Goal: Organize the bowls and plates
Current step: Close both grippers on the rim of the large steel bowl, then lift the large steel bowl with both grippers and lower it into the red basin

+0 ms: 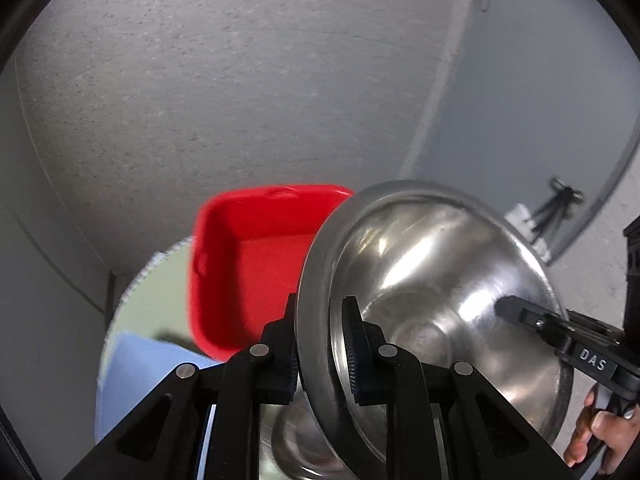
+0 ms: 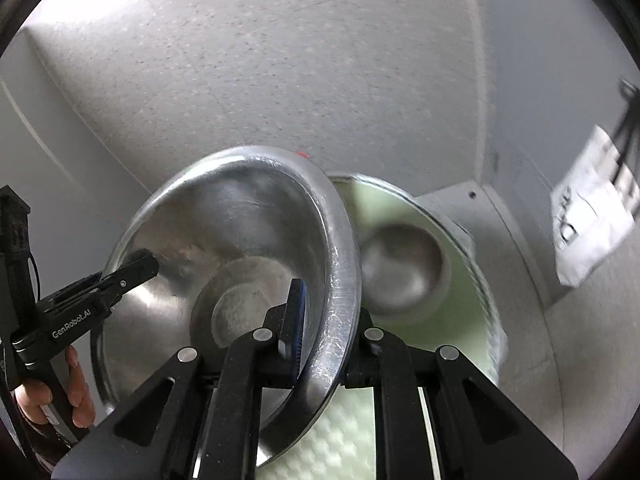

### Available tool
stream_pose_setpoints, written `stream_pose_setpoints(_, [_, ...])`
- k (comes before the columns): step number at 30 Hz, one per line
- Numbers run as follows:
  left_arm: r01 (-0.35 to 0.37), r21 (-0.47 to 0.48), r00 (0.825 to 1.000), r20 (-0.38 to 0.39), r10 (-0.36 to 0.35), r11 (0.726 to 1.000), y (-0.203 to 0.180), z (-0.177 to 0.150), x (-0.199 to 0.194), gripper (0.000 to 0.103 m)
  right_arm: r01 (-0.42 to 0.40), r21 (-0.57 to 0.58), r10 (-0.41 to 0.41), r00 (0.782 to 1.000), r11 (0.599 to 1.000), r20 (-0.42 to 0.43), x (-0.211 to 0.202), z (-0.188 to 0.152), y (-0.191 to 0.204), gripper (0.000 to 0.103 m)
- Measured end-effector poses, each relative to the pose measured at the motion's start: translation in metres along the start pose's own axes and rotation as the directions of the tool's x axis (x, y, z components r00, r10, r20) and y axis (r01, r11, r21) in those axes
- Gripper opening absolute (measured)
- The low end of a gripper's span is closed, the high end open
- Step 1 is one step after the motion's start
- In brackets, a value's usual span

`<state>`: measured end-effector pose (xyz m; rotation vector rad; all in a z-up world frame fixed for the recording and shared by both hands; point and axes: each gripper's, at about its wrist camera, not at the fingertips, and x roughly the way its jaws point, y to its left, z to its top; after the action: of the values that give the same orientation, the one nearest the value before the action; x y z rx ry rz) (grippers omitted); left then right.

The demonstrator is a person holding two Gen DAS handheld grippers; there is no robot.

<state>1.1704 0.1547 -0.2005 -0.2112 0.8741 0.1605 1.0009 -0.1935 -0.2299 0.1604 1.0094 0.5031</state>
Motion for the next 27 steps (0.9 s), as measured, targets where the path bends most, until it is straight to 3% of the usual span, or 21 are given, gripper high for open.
stream_pose_setpoints(5, [-0.033, -0.052, 0.999, -0.029, 0.032, 0.998, 0.05, 0.017, 0.041, 0.016, -0.004, -0.03, 0.003, 0.999, 1.0, -0.047, 0.062, 0.034, 0.03, 0.013])
stream_pose_setpoints(13, [-0.067, -0.056, 0.993, -0.096, 0.062, 0.996, 0.091, 0.004, 0.104, 0.015, 0.043, -0.071, -0.052, 0.991, 0.997, -0.124, 0.142, 0.061, 0.057, 0.014])
stream_pose_setpoints(15, [-0.062, -0.057, 0.993, -0.107, 0.056, 0.996, 0.092, -0.001, 0.113, 0.013, 0.074, -0.094, -0.085, 0.988, 0.993, -0.127, 0.15, 0.061, 0.06, 0.014])
stream_pose_setpoints(16, [-0.032, -0.053, 0.993, -0.116, 0.026, 0.998, 0.092, -0.004, 0.118, 0.017, 0.076, -0.1, -0.089, 0.988, 0.992, -0.127, 0.156, 0.064, 0.063, 0.013])
stream_pose_setpoints(18, [-0.06, -0.04, 0.992, -0.115, 0.055, 0.997, 0.089, 0.002, 0.126, 0.017, 0.075, -0.121, -0.091, 0.987, 0.99, -0.134, 0.16, 0.059, 0.064, 0.014])
stream_pose_setpoints(20, [-0.054, -0.056, 0.991, -0.125, 0.046, 0.997, 0.091, 0.003, 0.134, 0.017, 0.135, -0.175, -0.157, 0.98, 0.975, -0.119, 0.163, 0.057, 0.071, 0.014])
stream_pose_setpoints(27, [-0.031, -0.052, 0.985, -0.171, 0.022, 0.998, 0.089, 0.01, 0.154, 0.017, 0.177, -0.179, -0.201, 0.972, 0.968, -0.126, 0.178, 0.058, 0.063, 0.015])
